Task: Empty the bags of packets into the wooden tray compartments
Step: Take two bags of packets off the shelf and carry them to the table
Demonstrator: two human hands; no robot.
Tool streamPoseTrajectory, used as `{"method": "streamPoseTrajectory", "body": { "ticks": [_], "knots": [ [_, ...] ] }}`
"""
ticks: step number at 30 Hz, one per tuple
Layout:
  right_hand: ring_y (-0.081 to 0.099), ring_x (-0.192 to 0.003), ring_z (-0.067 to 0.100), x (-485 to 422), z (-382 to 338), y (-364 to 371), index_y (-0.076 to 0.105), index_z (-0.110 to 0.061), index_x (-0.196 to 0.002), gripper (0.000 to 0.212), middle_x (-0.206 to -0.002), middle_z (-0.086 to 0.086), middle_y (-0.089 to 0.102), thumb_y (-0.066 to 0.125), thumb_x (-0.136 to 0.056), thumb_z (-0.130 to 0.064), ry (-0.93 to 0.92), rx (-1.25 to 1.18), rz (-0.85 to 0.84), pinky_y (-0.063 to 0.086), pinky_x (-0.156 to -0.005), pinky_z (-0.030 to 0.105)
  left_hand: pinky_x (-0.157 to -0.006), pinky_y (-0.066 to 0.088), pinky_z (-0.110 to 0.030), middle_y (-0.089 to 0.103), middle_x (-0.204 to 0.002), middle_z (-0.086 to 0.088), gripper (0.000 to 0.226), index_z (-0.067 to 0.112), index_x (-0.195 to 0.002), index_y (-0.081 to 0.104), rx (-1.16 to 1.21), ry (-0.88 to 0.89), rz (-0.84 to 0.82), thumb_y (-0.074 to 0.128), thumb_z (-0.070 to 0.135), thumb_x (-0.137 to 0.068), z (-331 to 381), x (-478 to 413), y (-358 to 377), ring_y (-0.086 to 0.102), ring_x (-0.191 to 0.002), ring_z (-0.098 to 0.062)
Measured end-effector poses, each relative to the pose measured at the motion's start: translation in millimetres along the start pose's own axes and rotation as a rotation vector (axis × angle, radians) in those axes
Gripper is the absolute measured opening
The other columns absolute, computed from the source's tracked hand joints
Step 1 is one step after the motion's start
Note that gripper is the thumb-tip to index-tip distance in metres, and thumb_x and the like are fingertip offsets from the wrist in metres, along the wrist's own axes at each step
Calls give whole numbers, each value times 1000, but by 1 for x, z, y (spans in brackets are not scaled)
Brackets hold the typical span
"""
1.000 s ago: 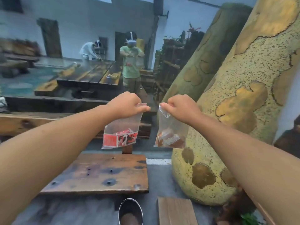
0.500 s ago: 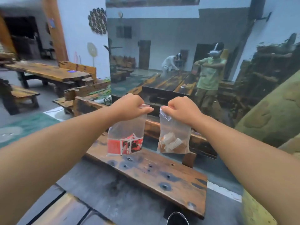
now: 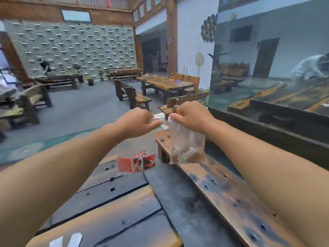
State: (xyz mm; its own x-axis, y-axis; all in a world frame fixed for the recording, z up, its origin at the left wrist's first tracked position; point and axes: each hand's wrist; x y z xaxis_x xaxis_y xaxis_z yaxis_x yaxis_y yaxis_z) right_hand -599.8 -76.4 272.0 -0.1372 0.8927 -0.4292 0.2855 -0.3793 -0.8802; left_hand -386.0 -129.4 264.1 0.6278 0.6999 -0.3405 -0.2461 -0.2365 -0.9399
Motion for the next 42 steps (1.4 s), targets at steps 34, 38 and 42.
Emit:
{"method": "streamPoseTrajectory", "body": {
  "ticks": [34,38,42],
  "knots": [
    [49,-54,22,86,-107,292,41,-15,-55,54,-52,2,46,56,-93,-50,-73,-224,-441,30,-50,34,-54,35,-36,50,-58,-3,53,18,-60,41,213,-524,-261,51,59,-93,-94,259,205,44,-55,-21],
    [40,-50,16,109,-103,317,38,-17,-56,54,-51,0,39,55,-94,-50,-37,-249,-518,25,-50,35,-55,27,-36,45,-57,0,54,18,-60,37,306,-566,-282,52,57,-95,-84,280,228,41,-58,-21],
    [36,-48,16,130,-93,342,33,-19,-54,55,-49,-1,34,54,-93,-52,52,-309,-581,26,-51,34,-56,32,-38,46,-56,3,57,20,-59,39,348,-634,-325,46,66,-92,-74,308,254,48,-59,-20]
  ]
}}
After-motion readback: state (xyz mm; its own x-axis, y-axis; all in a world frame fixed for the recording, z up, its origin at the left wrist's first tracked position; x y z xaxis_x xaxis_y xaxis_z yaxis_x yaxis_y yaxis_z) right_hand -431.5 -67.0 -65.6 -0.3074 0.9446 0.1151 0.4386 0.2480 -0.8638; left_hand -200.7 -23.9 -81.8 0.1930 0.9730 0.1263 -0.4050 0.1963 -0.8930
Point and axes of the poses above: each hand's wrist, its own x-axis away from the middle knuckle, its own y-axis out of the palm, z = x × y
